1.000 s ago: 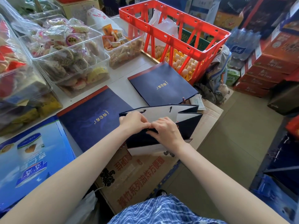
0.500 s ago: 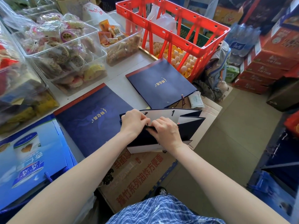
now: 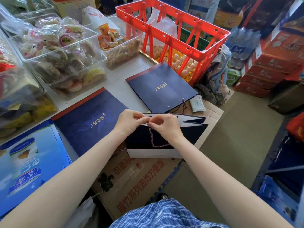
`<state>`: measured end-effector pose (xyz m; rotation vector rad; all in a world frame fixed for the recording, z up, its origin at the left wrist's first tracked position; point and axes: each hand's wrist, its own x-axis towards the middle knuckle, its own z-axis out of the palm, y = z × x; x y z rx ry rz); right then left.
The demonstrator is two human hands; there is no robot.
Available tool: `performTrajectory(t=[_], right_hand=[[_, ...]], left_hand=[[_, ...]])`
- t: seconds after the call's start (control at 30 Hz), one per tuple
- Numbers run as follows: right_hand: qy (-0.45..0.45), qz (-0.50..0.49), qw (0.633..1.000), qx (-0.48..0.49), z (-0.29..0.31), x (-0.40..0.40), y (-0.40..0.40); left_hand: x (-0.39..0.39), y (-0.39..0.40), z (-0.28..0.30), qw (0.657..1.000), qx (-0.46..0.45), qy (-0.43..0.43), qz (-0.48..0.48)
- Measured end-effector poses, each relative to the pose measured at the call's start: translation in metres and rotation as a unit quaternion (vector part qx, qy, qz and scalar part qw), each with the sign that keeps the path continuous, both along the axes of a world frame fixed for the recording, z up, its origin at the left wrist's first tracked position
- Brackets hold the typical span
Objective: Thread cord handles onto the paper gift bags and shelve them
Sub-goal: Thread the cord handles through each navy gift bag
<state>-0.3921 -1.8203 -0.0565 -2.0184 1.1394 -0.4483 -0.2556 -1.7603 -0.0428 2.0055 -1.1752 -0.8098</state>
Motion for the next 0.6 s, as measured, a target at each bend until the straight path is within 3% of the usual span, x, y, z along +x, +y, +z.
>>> performTrajectory(t=[0.17,0.27,0.37,0.6], right_hand=[[0.032,0.018,0.999,0.014,0.001,0.003,0.002],[0.023,-0.031,0.999,0.002,0.000,0.001,0.000],[-0.040,-0.112,0.993,-0.001,0.001,-0.001,0.002],[-0.156,-0.124,0.980,0.022,-0.001,-0.003,0.015]], left_hand=[[0.001,0.008,0.000,0.999,-0.029,-0.005,-0.013],[-0.001,0.019,-0.004,0.995,-0.084,-0.053,-0.026],[0.002,0.031,-0.019,0.972,-0.098,-0.191,-0.094],[0.004,0.016,-0.008,0.980,-0.048,-0.176,-0.078]])
